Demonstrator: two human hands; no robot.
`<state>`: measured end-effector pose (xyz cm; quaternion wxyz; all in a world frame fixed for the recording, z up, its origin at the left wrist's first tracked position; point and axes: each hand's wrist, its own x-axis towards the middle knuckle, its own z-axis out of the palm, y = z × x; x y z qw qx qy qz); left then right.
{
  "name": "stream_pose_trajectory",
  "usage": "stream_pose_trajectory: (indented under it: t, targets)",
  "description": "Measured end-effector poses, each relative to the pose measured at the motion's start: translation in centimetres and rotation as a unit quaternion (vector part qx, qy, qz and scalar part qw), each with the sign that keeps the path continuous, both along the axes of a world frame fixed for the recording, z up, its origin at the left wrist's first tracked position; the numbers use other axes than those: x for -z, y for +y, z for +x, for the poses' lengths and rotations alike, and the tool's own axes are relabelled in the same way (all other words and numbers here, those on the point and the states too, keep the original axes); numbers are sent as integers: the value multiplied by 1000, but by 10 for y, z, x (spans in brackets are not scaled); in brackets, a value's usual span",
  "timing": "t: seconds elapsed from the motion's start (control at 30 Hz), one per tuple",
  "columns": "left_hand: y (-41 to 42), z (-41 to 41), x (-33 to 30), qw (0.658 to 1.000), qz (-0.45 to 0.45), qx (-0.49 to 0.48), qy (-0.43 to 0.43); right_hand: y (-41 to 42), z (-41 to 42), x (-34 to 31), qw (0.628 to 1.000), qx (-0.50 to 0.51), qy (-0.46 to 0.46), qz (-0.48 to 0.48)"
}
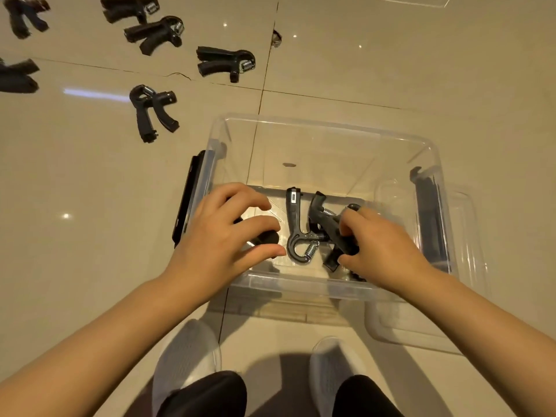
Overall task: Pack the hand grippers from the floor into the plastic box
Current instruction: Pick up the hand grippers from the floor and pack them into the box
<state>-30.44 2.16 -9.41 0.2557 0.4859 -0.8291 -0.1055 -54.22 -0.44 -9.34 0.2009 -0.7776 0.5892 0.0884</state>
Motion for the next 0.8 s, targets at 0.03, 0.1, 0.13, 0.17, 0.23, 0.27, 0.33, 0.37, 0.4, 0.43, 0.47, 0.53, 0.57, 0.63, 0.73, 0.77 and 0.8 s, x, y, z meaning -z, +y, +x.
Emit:
stream_pose_trajectory:
  t: [0.03, 0.1, 0.13, 0.17, 0.23, 0.27, 0.33, 0.37, 0.4, 0.43, 0.47, 0.53, 0.57, 0.63, 0.73, 0.77, 0.8]
  targets:
    - [0, 0, 0, 1000, 1, -3, 4, -1, 1, -1, 1000, 3, 4, 19]
    - [-1, -1, -3, 1000, 12, -16, 24, -3, 0, -1, 998, 12, 7, 56]
    - [-2, -2, -5, 999, 19, -24, 36, -4, -1, -1, 997, 15, 10, 78]
    - [-2, -2, -6, 998, 27, -32, 50, -4, -2, 0, 995, 15, 13, 103]
    - [-3, -4, -9, 995, 37, -49, 80, -5, -4, 2, 989, 14, 19, 147]
    - [-3, -5, -11, 992, 41, -61, 98, -6, -5, 1, 987, 16, 19, 159]
    - [-5, -9, -14, 986, 49, -87, 135, -10, -7, -5, 988, 28, 2, 149]
    - [-6, -11, -16, 982, 54, -96, 153, -13, -8, -10, 991, 36, -21, 130]
    - [-7, -13, -18, 978, 60, -101, 170, -16, -6, -16, 991, 54, -64, 109]
    - [-7, -14, -20, 975, 65, -105, 186, -18, -3, -22, 985, 76, -125, 94]
    - [-7, -16, -22, 971, 68, -111, 202, -19, 3, -29, 971, 94, -197, 93]
    - [-7, -19, -27, 959, 77, -131, 240, -20, 18, -40, 944, 81, -298, 119]
    - [-7, -21, -30, 951, 83, -141, 263, -18, 25, -42, 942, 52, -306, 126]
    - [-8, -23, -34, 937, 98, -152, 301, -15, 38, -42, 945, 21, -312, 92]
    - [-9, -21, -37, 935, 104, -144, 306, -18, 41, -42, 946, 33, -321, 24]
    - [-10, -20, -36, 938, 104, -139, 301, -18, 42, -43, 948, 20, -315, 22]
    - [-9, -21, -35, 940, 106, -136, 295, -19, 43, -44, 948, 8, -317, 33]
